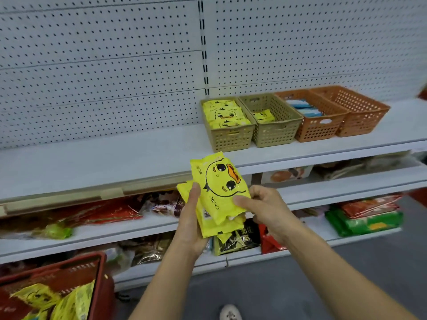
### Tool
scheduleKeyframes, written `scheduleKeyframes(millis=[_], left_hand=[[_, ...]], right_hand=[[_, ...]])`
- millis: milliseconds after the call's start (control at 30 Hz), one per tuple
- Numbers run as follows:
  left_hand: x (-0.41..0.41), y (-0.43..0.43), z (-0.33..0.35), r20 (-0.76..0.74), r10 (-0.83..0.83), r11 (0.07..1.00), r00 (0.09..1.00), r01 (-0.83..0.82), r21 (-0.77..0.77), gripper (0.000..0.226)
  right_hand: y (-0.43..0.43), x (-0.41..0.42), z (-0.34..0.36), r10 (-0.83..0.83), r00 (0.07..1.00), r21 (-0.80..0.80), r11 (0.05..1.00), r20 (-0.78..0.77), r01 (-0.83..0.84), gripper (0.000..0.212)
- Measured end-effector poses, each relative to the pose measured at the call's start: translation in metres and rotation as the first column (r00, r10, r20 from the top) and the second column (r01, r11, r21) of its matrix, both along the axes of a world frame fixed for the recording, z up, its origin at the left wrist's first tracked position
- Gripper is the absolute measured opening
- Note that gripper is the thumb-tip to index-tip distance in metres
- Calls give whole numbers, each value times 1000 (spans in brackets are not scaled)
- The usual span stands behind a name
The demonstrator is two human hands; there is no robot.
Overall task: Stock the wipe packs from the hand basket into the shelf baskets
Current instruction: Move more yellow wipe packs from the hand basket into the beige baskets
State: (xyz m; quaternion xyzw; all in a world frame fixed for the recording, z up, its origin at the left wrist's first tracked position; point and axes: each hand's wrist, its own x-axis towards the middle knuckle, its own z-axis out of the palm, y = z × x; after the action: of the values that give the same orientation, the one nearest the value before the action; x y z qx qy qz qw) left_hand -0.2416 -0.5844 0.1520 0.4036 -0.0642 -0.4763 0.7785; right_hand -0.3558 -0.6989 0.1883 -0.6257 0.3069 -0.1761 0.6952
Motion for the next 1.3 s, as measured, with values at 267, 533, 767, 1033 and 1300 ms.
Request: scheduleKeyframes(millis=[267,533,767,1033,1300], left_hand=[[51,-74,31,308,-35,976,951,-33,213,36],[103,-165,63,266,-135,964,954,65,257,49],[133,-242,88,267,27,992,963,-58,108,59],[163,-301,104,534,90,919,841,-276,280,23],[200,-334,115,252,336,902,908,-387,192,32]], right_hand=[[-105,44,23,23,989,-92,995,-149,-37,63],[-217,117,74,92,994,-128,987,-64,-99,16],[-286,142,78,-172,973,-191,961,151,200,50],[-351,181,94,-148,988,-227,962,40,153,35],[-449,204,102,-388,909,-219,883,155,414,34]])
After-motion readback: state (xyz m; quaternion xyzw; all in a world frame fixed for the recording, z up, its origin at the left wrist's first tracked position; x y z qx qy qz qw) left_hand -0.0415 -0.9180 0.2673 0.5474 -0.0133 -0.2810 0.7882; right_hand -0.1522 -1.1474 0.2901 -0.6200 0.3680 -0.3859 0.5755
